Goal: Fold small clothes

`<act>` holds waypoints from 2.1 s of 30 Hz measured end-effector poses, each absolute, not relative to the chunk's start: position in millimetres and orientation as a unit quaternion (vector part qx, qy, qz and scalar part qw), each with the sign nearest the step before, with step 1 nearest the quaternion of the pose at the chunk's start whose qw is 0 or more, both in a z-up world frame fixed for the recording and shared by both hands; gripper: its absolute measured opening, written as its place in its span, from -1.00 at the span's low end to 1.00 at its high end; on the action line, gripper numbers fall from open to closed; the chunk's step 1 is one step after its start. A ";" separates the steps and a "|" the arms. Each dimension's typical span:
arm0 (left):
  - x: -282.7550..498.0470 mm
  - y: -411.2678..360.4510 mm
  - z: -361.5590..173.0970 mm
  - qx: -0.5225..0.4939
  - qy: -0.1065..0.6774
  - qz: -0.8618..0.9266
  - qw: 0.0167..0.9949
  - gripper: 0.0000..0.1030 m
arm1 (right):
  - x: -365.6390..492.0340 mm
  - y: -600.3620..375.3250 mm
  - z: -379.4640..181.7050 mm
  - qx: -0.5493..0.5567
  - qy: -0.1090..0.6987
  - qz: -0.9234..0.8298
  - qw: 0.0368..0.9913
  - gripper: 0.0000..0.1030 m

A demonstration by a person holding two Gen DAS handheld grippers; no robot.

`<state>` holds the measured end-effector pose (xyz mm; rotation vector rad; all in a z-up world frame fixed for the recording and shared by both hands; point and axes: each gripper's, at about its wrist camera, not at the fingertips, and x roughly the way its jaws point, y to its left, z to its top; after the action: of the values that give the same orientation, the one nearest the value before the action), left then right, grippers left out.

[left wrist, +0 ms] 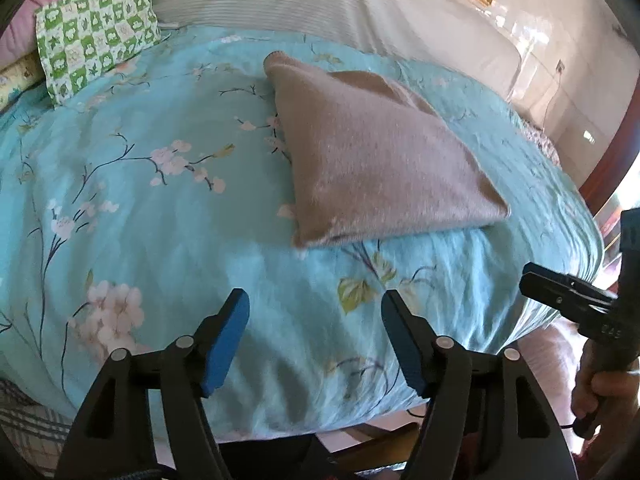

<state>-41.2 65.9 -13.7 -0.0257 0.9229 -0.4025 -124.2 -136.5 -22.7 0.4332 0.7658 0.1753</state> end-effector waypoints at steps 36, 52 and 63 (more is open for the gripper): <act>16.7 29.9 29.4 0.093 0.408 -0.136 0.898 0.87 | -67.2 -154.1 11.2 0.175 0.355 0.103 0.913 0.75; 45.3 15.6 12.9 0.096 0.429 -0.127 0.889 0.89 | -24.6 -156.3 7.3 0.169 0.376 0.114 0.904 0.77; 60.4 11.7 12.1 0.091 0.433 -0.129 0.887 0.90 | -2.8 -159.3 4.1 0.166 0.385 0.118 0.900 0.77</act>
<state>60.4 11.7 12.1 0.1890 0.9005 -0.2678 -2.8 -159.3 4.1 0.3425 0.7972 0.2435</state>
